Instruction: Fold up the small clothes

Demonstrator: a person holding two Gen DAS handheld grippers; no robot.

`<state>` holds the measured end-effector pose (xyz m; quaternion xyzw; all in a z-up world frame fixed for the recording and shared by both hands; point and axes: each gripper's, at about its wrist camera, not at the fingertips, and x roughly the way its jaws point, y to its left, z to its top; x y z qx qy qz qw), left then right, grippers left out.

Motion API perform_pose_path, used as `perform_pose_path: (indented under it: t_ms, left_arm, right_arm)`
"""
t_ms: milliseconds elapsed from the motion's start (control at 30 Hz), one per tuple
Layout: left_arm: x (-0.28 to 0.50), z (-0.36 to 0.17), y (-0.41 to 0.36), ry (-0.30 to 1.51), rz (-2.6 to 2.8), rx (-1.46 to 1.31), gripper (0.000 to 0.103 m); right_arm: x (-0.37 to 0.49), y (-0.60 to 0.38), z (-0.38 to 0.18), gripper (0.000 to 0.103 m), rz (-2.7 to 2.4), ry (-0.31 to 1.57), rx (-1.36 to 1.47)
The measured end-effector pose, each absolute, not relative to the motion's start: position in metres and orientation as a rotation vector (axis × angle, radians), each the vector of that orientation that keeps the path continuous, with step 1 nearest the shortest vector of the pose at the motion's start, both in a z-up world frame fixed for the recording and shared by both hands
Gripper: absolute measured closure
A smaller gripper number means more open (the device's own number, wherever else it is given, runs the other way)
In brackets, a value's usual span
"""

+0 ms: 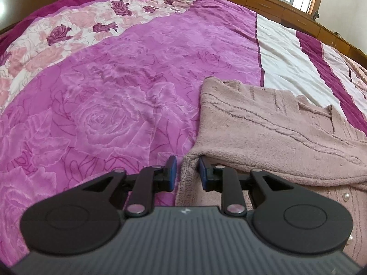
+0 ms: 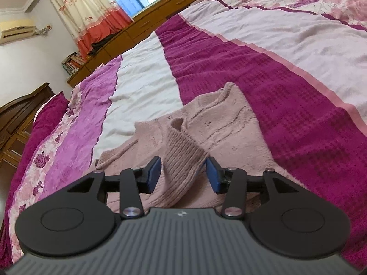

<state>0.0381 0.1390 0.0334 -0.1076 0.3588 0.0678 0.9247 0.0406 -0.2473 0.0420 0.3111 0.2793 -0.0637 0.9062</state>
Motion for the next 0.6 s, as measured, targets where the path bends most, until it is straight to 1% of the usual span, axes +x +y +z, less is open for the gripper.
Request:
perform_pose_path:
  t_ms: [200, 267, 333, 400, 467, 600]
  left_arm:
    - [0.039, 0.033, 0.14, 0.744, 0.137, -0.231, 0.078]
    - [0.039, 0.033, 0.14, 0.746, 0.136, -0.226, 0.078]
    - [0.04, 0.033, 0.139, 0.748, 0.137, -0.221, 0.078]
    - [0.039, 0.033, 0.138, 0.749, 0.14, -0.22, 0.078]
    - [0.039, 0.033, 0.137, 0.75, 0.139, -0.219, 0.078]
    - [0.039, 0.033, 0.135, 0.75, 0.139, -0.212, 0.077]
  right_arm:
    - [0.046, -0.258, 0.032, 0.051, -0.111, 0.582, 0.717]
    - [0.042, -0.262, 0.034, 0.051, -0.087, 0.548, 0.768]
    - [0.031, -0.266, 0.043, 0.051, -0.074, 0.468, 0.8]
    - [0.024, -0.269, 0.052, 0.051, -0.079, 0.42, 0.79]
    - [0.022, -0.27, 0.06, 0.051, -0.096, 0.41, 0.756]
    - [0.027, -0.267, 0.061, 0.051, -0.154, 0.468, 0.642]
